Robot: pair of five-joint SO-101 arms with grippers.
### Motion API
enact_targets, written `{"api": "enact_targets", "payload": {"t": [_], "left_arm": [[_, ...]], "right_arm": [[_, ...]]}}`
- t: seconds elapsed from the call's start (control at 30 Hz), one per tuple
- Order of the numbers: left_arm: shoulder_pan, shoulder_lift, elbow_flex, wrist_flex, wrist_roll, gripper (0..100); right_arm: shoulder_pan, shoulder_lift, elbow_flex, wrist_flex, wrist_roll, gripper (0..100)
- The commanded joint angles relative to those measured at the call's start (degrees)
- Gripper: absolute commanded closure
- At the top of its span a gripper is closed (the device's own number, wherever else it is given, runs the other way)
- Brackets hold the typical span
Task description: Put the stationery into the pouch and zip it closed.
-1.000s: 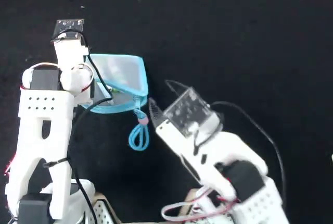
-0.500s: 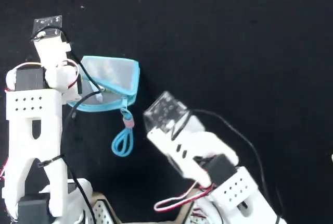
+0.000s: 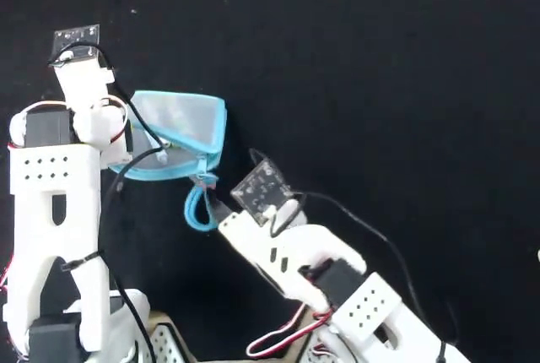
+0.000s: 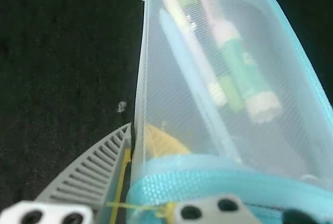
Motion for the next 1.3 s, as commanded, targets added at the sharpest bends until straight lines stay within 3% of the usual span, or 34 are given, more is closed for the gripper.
{"api": "enact_targets", "payload": {"t": [0.0,0.27,0.57,0.77,1.03,1.27], "left_arm": [[-1.19,-0.88,-2.33,-0.35,0.62,97],[-0.84,-0.88,-2.33,-0.35,0.70,97],[-0.75,-0.88,-2.33,-0.18,0.70,97],[-0.66,-0.88,-2.33,-0.09,0.70,97],[-0.57,-0.88,-2.33,-0.09,0.70,97],[3.82,-0.88,-2.24,1.32,0.70,97]], "right_arm": [[-0.70,-0.57,0.31,-6.86,-1.85,73.9],[-5.36,-0.48,0.48,-7.38,-1.85,75.5],[-5.19,-0.48,0.48,-8.09,-1.85,75.6],[-5.19,-0.48,5.76,-16.97,-1.85,75.8],[-4.57,-0.48,6.11,-18.02,-1.76,75.8],[-2.46,-0.48,6.29,-18.02,-1.85,75.9]]}}
